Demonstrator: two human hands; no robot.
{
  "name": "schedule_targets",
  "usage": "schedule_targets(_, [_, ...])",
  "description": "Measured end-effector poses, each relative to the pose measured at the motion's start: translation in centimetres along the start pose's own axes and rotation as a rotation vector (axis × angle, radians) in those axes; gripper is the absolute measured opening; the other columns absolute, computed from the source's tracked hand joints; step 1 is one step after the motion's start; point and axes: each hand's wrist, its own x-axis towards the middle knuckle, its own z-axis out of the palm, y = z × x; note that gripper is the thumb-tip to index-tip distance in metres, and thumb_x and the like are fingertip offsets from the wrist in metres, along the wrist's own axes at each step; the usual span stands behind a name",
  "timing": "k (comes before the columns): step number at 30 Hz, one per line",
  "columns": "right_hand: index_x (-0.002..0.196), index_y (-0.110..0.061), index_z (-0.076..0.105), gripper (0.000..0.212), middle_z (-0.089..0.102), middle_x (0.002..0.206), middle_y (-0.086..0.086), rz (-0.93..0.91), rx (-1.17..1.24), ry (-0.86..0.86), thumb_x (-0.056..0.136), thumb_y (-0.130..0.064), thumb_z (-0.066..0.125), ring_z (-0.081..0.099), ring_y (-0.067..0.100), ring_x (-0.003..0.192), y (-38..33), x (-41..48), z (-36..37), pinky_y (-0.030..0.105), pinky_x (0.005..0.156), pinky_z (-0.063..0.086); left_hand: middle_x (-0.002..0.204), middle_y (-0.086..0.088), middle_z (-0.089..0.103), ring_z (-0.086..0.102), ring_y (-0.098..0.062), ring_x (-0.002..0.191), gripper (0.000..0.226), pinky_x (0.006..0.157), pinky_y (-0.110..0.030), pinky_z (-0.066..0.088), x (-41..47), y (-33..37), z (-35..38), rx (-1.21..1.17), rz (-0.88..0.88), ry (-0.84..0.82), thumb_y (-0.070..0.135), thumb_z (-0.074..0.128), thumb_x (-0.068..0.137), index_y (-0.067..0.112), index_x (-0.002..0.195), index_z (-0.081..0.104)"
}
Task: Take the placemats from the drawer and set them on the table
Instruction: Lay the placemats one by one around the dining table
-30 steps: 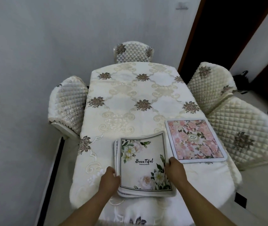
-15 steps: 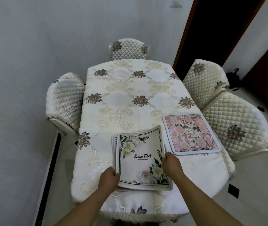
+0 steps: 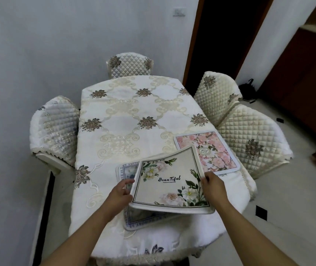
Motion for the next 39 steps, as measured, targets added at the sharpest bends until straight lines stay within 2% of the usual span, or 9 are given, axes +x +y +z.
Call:
schedule_targets(3, [0.077,-0.006,0.053,0.023,0.06,0.07,0.006,0.025,0.029,0.033,0.096,-0.017,0.05,0.054,0.021,0.066,1.8,-0.1,-2.1,0.028,0.053,0.034,0.105,-0.009,0.071,0.07,-0.016,0.082,0.065,0.061,-0.022,0.051,-0.2,2.8,2.1,-0.055,-0.018,-0.089,0.002,0.051,0.059,0.018,0.123,0.054])
schedule_targets(6, [0.077,-0.006,0.054,0.023,0.061,0.068,0.006,0.059,0.063,0.064,0.096,-0.019,0.05,0.053,0.017,0.063,4.3,0.1,-4.8,0.027,0.051,0.034,0.112,-0.01,0.068,0.066,-0.004,0.065,0.06,0.05,-0.015,0.047,-0.2,5.2,5.3,-0.003,-0.014,-0.146,-0.006,0.05,0.067,0.013,0.124,0.053])
schedule_targets(9, [0.076,-0.007,0.055,0.025,0.061,0.068,0.005,0.068,0.091,0.095,0.096,-0.02,0.05,0.054,0.021,0.065,6.9,0.4,-7.6,0.032,0.057,0.038,0.104,-0.011,0.073,0.06,-0.009,0.056,0.053,0.045,-0.02,0.042,0.6,6.7,8.7,0.052,-0.042,-0.156,-0.018,0.041,0.077,0.009,0.119,0.059])
schedule_targets(15, [0.076,-0.015,0.056,0.019,0.059,0.069,-0.001,0.044,0.159,0.153,0.095,-0.017,0.054,0.055,0.021,0.068,14.8,2.1,-15.3,0.031,0.059,0.041,0.088,-0.021,0.072,0.066,-0.033,0.075,0.027,0.07,-0.038,0.051,2.9,10.5,20.5,0.097,-0.098,-0.083,0.007,0.05,0.073,0.004,0.095,0.066])
schedule_targets(17, [0.069,-0.022,0.049,0.026,0.054,0.065,-0.004,0.01,0.147,0.169,0.095,-0.017,0.054,0.051,0.018,0.064,17.7,2.9,-18.4,0.029,0.056,0.037,0.072,-0.015,0.068,0.062,-0.026,0.066,0.011,0.065,-0.034,0.049,3.2,11.8,25.3,0.099,-0.079,-0.048,0.009,0.054,0.086,0.005,0.082,0.063])
schedule_targets(20, [0.076,-0.016,0.055,0.02,0.058,0.071,0.001,0.006,0.141,0.201,0.096,-0.019,0.053,0.054,0.02,0.067,22.6,4.3,-23.7,0.033,0.06,0.04,0.061,0.001,0.057,0.053,-0.012,0.056,0.023,0.057,-0.024,0.043,3.4,14.2,33.4,0.144,0.017,-0.026,0.009,0.056,0.092,0.014,0.069,0.055])
schedule_targets(25, [0.069,-0.023,0.046,0.028,0.049,0.062,-0.007,0.068,0.209,0.299,0.095,-0.015,0.054,0.046,0.014,0.06,29.3,6.4,-31.3,0.03,0.055,0.033,0.07,0.003,0.066,0.061,-0.006,0.061,0.016,0.055,-0.023,0.042,3.9,17.8,42.0,0.222,0.123,-0.051,0.006,0.058,0.091,0.013,0.078,0.062])
schedule_targets(29, [0.062,-0.021,0.037,0.037,0.046,0.058,-0.005,0.12,0.229,0.333,0.095,-0.015,0.054,0.041,0.007,0.055,33.0,8.9,-35.2,0.011,0.052,0.029,0.072,-0.004,0.066,0.058,-0.016,0.066,0.01,0.061,-0.03,0.041,5.8,21.0,46.6,0.258,0.135,-0.079,0.012,0.06,0.088,0.009,0.079,0.063])
schedule_targets(39, [0.074,-0.021,0.049,0.023,0.058,0.071,-0.001,0.236,0.26,0.416,0.097,-0.024,0.051,0.053,0.014,0.066,39.4,19.3,-42.8,0.029,0.06,0.04,0.064,0.002,0.066,0.058,-0.013,0.063,0.014,0.058,-0.028,0.042,16.9,29.2,57.4,0.165,0.221,-0.182,0.008,0.06,0.09,0.01,0.077,0.063])
